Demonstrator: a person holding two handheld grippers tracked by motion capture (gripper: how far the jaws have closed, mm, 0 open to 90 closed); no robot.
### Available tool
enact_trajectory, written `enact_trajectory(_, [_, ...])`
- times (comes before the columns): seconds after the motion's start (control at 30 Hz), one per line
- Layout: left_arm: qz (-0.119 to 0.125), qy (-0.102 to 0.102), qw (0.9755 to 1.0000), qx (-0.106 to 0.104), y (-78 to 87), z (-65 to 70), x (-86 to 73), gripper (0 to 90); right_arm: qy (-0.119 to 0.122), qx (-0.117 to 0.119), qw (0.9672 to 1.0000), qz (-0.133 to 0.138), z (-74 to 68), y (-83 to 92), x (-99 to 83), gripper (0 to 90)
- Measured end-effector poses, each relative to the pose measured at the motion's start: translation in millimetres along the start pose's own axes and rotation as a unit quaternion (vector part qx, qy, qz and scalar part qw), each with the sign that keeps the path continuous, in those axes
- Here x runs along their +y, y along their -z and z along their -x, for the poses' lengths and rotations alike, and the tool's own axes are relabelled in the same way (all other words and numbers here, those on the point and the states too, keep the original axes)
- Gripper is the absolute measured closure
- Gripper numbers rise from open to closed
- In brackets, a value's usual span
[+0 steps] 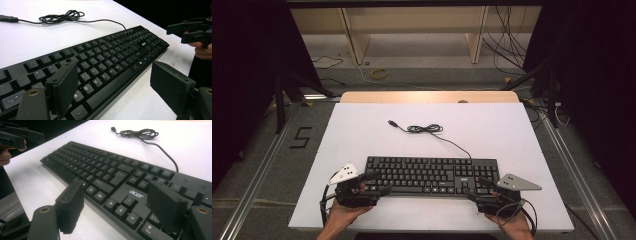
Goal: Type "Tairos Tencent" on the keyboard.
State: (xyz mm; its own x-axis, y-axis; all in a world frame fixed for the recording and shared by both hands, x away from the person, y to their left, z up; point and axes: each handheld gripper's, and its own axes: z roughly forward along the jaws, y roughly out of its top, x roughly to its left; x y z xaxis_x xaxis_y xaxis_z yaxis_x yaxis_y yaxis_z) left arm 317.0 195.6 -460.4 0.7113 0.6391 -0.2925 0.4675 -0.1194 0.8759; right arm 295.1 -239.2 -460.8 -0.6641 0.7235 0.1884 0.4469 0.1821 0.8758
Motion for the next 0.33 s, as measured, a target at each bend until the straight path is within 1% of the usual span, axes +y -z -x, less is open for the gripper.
enact_trajectory(0.33, [-0.001, -0.001, 1.0000, 0.001, -0.8, 0.3, 0.1, 22.0, 0.000, 0.001, 1.0000, -0.001, -0.7, -0.4, 0.5, 30.4])
